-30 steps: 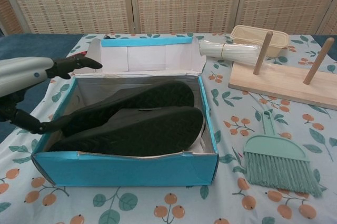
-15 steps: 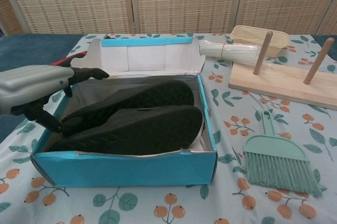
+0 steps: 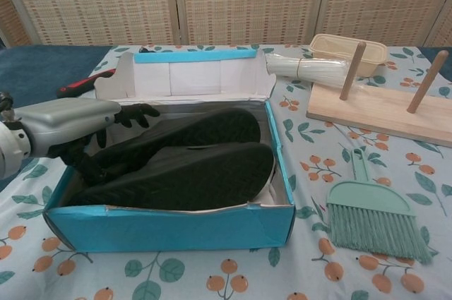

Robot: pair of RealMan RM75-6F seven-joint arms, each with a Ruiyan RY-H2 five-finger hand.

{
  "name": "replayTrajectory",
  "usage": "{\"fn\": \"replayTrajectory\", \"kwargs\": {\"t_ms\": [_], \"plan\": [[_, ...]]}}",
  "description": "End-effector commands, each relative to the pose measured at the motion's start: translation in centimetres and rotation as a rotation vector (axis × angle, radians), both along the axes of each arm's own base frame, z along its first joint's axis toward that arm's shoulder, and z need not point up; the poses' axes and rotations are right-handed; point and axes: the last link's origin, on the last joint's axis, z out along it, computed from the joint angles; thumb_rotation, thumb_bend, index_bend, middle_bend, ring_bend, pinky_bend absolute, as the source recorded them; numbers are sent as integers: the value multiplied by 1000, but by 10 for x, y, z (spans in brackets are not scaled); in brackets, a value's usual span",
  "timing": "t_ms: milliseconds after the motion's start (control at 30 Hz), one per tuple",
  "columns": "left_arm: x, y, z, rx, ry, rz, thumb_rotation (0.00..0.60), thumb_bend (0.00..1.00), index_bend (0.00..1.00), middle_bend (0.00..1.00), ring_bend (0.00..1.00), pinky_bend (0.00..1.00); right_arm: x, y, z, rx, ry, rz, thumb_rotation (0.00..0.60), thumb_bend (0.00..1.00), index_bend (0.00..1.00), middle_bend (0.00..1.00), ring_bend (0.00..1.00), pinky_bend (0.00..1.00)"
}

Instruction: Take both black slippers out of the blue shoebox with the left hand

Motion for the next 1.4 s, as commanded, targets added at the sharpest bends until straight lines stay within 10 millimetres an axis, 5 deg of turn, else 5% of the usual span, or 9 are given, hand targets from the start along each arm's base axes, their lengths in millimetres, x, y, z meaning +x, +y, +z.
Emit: {"fn": "replayTrajectory", "kwargs": {"t_ms": [33,133,267,400,500,800,1100,1233,1400], "plan": [[1,1,-5,-16,9,17,600,432,55,211,237,424,0,0,0,1,-2,-1,470,217,0,0,0,0],[1,1,-11,-37,23,36,600,431,117,259,270,431,-1,0,1,0,-3,-3,471,217,0,0,0,0],[3,3,-13,-26,17,44,600,438,322,384,362,446,-1,0,2,2,-6,-7,472,217,0,0,0,0],[7,5,-12,48,-3,22,600,549,556,586,513,579,-2,0,2,3,-7,-9,471,217,0,0,0,0],[12,4,-9,91,-34,-11,600,628,637,676,597,653,-2,-1,2,8,-5,-12,470,217,0,0,0,0],[24,0,10,179,-152,-131,600,655,671,700,622,678,-2,0,0,12,0,-17,472,217,0,0,0,0],[21,10,57,332,-198,-199,600,653,670,698,618,671,-1,0,-2,17,12,-19,472,217,0,0,0,0],[-2,20,95,460,-103,-238,600,647,661,687,609,657,-1,2,-1,15,10,-17,471,217,0,0,0,0],[-85,37,138,587,201,-254,600,646,626,658,582,631,2,9,2,-4,21,-14,468,217,0,0,0,0]]}}
